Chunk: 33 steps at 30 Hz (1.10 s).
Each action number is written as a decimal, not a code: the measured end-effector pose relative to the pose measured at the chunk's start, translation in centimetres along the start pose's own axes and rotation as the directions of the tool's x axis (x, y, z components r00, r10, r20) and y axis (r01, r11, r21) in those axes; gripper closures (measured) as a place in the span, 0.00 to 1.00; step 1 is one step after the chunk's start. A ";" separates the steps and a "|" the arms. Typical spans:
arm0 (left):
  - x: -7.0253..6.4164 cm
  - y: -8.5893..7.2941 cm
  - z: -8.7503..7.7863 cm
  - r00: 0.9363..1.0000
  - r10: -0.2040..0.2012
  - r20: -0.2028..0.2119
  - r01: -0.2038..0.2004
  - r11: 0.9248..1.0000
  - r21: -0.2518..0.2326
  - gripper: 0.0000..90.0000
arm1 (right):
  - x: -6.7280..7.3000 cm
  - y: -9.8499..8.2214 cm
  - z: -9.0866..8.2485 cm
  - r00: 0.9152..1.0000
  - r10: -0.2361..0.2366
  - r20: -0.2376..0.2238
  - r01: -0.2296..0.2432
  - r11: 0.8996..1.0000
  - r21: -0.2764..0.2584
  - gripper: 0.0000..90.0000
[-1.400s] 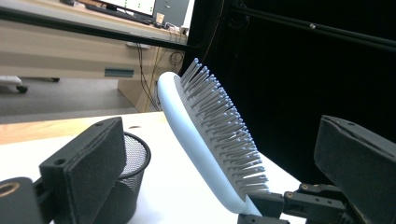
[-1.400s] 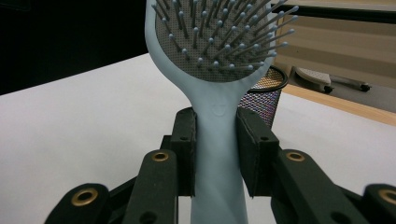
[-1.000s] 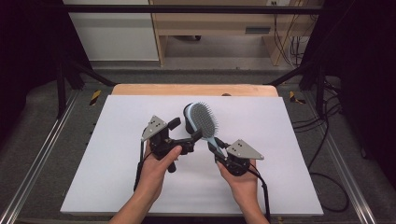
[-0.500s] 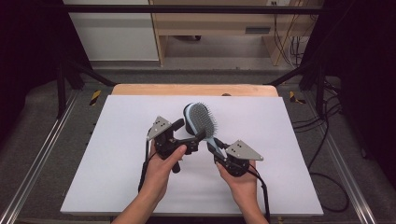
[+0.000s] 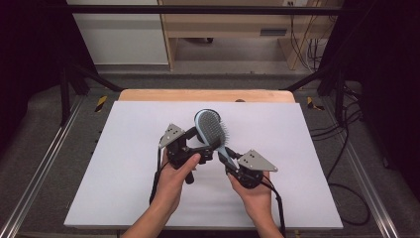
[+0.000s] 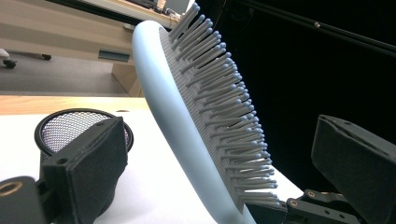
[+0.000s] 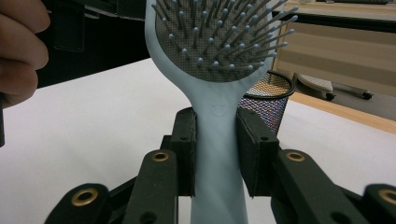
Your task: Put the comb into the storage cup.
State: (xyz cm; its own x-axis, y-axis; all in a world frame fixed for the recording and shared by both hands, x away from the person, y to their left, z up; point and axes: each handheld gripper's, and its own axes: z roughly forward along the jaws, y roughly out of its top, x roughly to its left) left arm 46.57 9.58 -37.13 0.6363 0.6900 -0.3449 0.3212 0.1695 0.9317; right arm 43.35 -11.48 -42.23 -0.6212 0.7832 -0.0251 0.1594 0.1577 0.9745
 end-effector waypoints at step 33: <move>0.9 0.2 0.6 0.992 -0.123 -0.002 0.123 0.992 -0.020 0.34 | 1.2 -0.2 0.6 0.999 -0.045 0.005 0.045 0.999 0.002 0.77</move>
State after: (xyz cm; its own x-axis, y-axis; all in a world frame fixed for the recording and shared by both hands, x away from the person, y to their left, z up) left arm 47.62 9.83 -37.29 0.5905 0.6655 -0.4565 0.3827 0.2671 0.8844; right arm 43.03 -10.26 -42.59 -0.6238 0.7784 -0.0701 0.1326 0.1937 0.9721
